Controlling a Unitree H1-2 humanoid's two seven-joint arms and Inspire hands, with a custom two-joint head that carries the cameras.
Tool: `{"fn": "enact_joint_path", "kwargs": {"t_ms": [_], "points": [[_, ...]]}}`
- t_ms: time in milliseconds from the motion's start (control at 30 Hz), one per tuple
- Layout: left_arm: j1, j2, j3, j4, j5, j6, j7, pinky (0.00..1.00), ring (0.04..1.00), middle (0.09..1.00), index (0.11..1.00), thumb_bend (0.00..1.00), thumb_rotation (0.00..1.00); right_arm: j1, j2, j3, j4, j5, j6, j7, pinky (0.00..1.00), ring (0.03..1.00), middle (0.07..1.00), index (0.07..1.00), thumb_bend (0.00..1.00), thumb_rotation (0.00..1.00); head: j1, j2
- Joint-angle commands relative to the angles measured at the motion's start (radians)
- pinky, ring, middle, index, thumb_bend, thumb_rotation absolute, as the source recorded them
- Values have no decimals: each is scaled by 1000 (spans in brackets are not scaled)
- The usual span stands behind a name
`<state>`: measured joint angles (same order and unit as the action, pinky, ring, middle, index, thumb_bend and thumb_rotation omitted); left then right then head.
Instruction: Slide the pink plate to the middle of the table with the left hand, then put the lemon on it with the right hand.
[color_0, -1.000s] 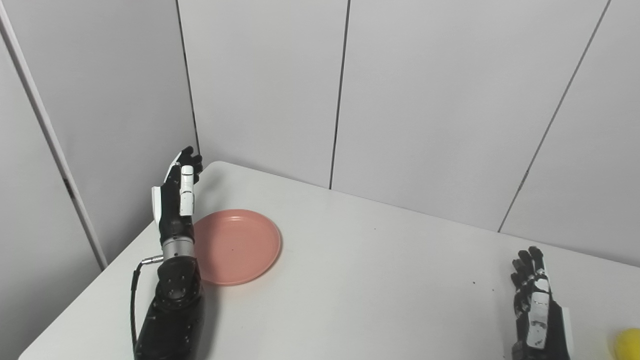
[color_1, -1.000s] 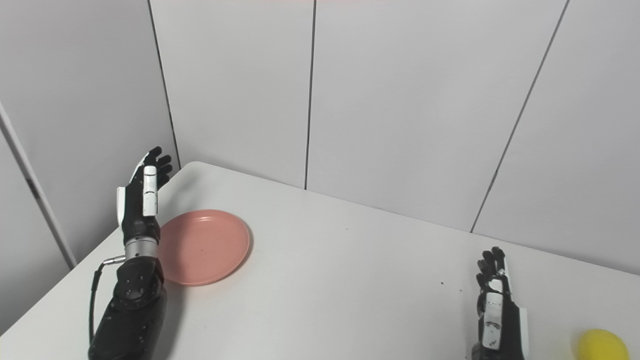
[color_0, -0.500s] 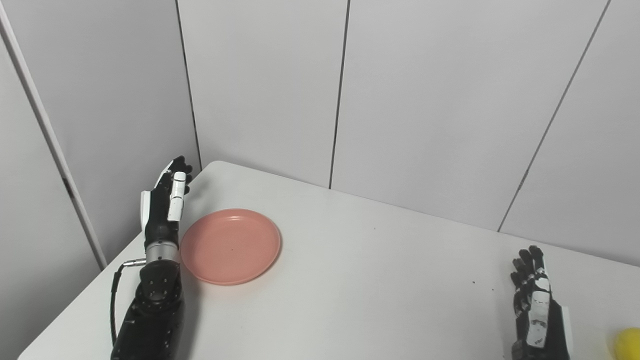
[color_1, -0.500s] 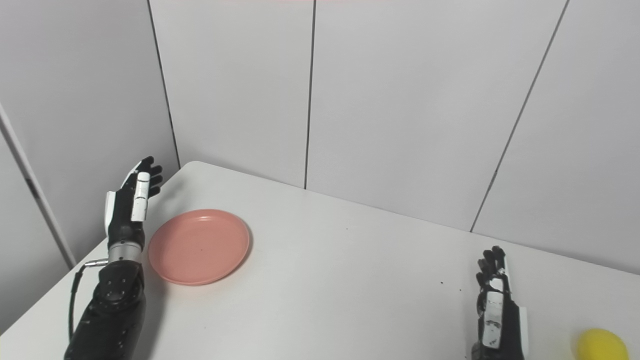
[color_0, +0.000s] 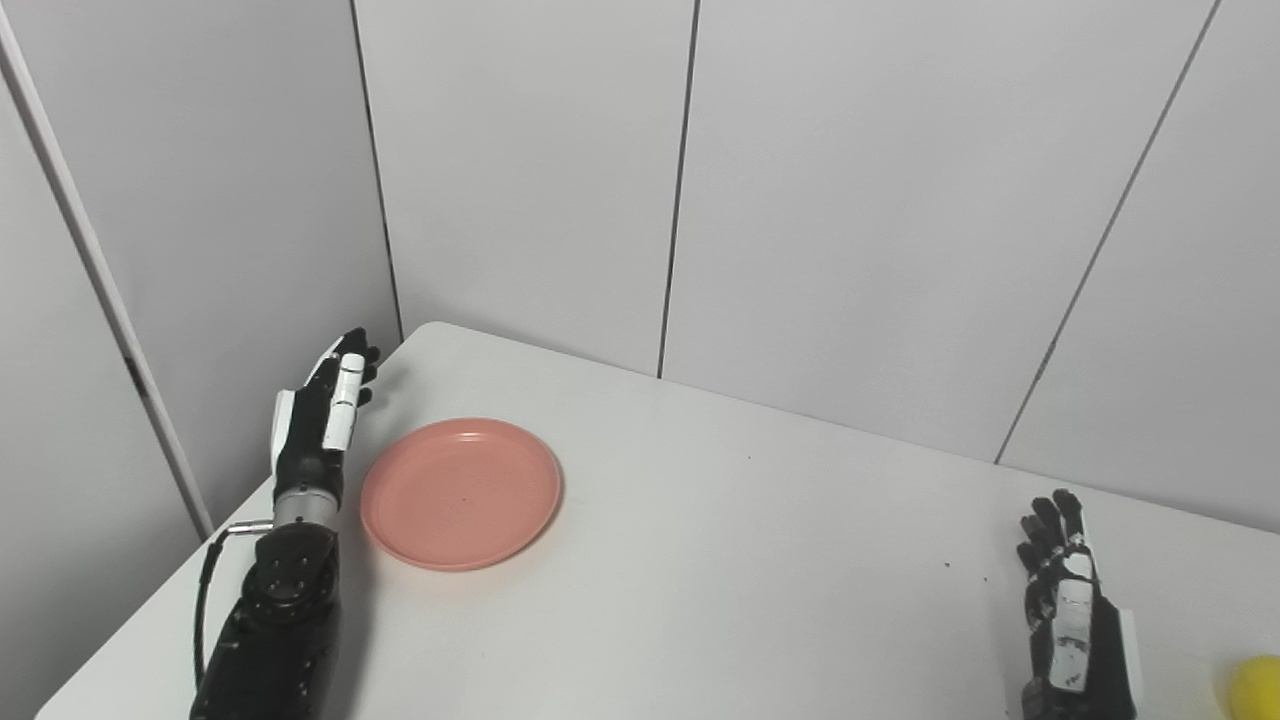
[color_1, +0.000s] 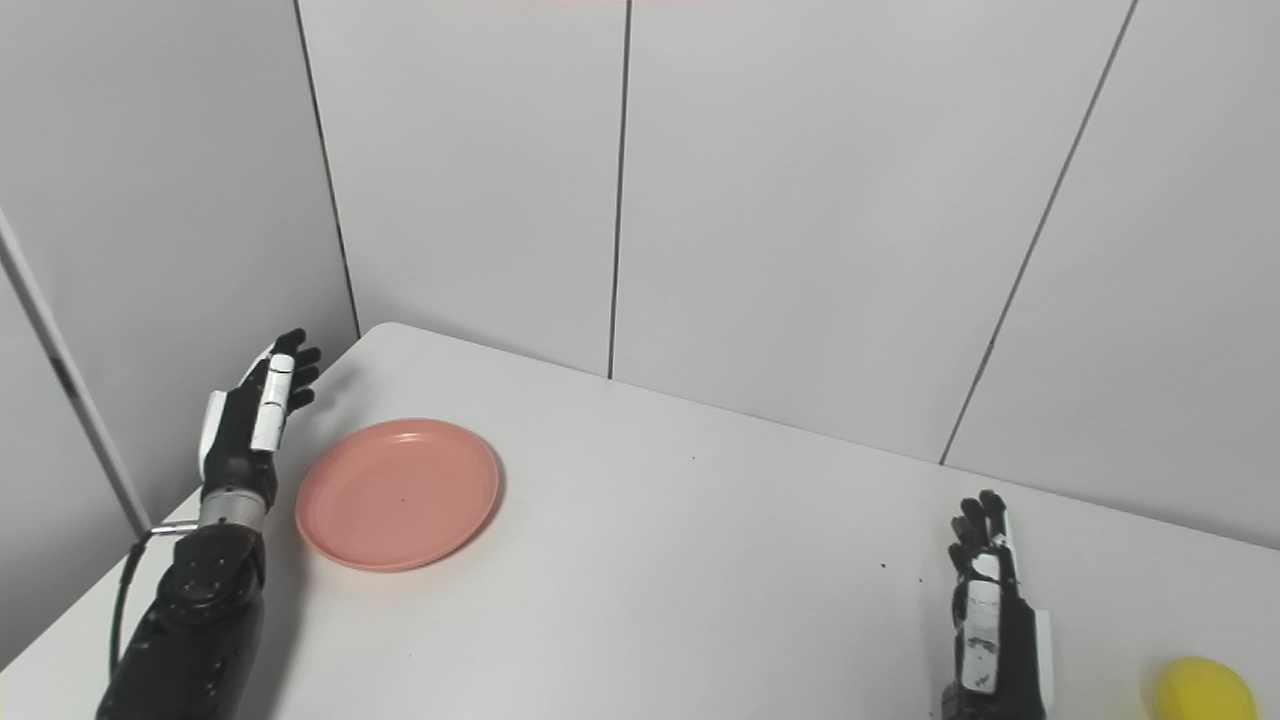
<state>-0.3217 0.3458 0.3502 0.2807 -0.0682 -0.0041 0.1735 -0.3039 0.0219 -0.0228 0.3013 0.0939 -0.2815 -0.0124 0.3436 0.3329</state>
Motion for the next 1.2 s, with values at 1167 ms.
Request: {"fn": "enact_joint_path", "kwargs": {"t_ms": [1167], "points": [[-100, -13, -45, 296, -174, -185, -186, 872, 858, 841, 835, 740, 1000, 53, 7, -8, 27, 7, -23, 10, 987, 954, 949, 961, 716, 990, 0, 11]]}}
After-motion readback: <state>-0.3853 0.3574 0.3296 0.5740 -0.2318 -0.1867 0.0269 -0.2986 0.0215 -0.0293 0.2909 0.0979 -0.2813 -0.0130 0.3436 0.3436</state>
